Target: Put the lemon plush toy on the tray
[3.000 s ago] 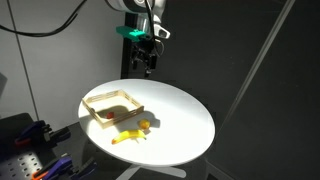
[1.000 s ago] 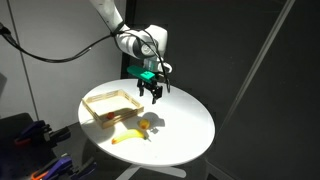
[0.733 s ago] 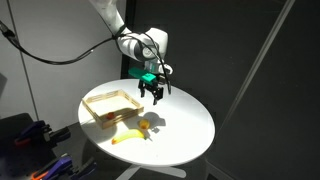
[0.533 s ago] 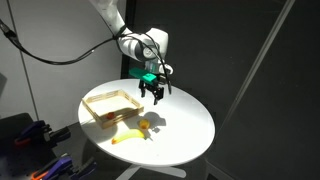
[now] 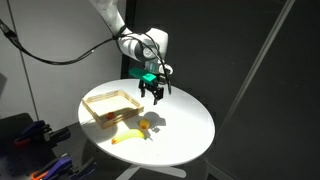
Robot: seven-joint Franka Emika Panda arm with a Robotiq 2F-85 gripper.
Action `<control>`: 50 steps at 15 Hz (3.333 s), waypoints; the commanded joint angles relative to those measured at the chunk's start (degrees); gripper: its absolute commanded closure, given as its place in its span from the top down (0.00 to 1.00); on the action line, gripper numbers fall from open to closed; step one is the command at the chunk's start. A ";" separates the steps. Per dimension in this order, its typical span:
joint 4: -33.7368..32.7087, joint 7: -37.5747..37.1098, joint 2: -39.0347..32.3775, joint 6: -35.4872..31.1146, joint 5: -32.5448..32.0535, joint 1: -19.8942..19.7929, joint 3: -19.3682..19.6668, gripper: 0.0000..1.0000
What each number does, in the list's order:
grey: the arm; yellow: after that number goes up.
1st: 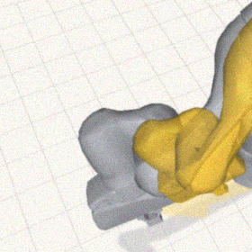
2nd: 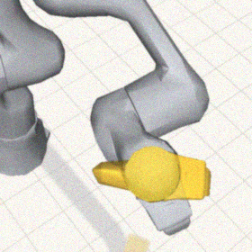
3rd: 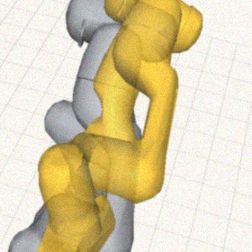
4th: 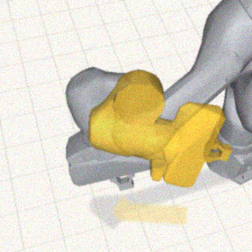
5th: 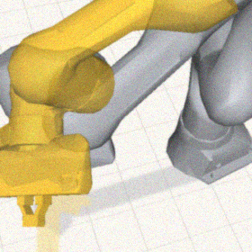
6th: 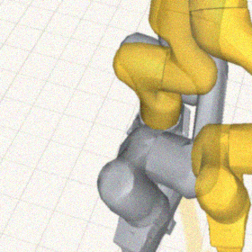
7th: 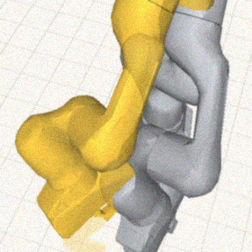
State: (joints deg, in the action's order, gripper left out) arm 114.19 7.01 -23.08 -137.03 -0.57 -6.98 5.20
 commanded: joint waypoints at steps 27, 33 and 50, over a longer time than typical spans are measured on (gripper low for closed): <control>-9.76 1.97 -17.41 -6.74 0.01 -1.29 -2.73 1.00; -11.88 1.93 -19.96 -6.79 -0.22 -1.26 -2.62 1.00; -14.38 1.38 -24.29 -6.68 -0.84 -0.91 -1.91 1.00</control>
State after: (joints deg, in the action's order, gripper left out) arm 101.85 8.28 -46.23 -144.60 -0.55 -7.60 3.21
